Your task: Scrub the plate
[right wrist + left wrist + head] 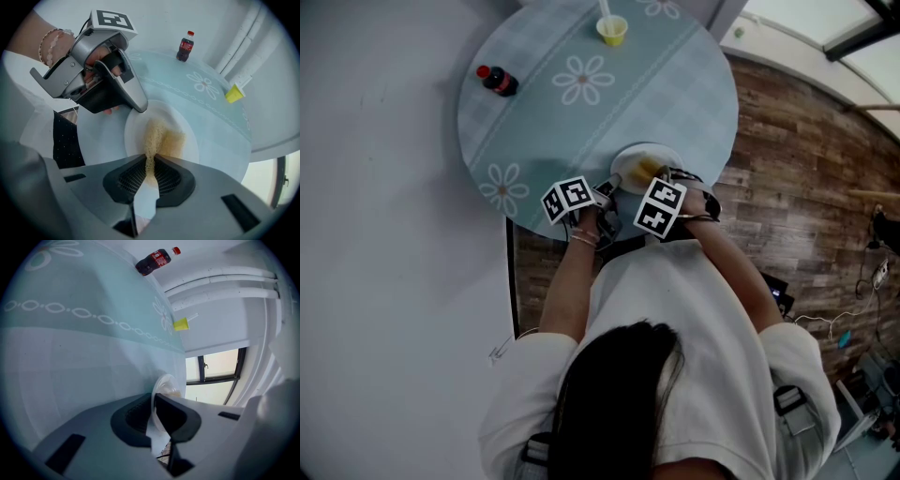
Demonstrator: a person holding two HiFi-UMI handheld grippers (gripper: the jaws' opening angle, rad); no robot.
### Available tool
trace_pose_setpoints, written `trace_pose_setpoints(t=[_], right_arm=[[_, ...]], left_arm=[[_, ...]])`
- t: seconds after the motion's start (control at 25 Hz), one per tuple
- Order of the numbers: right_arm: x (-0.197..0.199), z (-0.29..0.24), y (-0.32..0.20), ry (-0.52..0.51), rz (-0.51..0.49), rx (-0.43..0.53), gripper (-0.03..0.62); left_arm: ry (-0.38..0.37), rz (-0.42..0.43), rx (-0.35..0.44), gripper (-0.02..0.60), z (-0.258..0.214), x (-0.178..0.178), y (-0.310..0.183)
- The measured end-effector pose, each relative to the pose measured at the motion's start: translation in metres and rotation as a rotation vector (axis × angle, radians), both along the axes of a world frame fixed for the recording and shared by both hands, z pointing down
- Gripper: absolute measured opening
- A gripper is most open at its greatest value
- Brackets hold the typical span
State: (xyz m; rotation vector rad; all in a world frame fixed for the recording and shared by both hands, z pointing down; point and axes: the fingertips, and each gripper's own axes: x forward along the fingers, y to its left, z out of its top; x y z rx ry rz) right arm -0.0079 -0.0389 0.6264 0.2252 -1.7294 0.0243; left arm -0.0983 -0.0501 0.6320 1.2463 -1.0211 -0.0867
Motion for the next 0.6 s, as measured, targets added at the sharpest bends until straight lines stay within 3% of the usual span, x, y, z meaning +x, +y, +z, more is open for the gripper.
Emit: trace_pose_setpoints(t=[0.6], right_arm=[[0.019, 0.0, -0.017, -0.042, 0.127, -0.008, 0.06]], left_arm=[[0.009, 0.007, 0.003, 0.037, -0.001, 0.001, 0.001]])
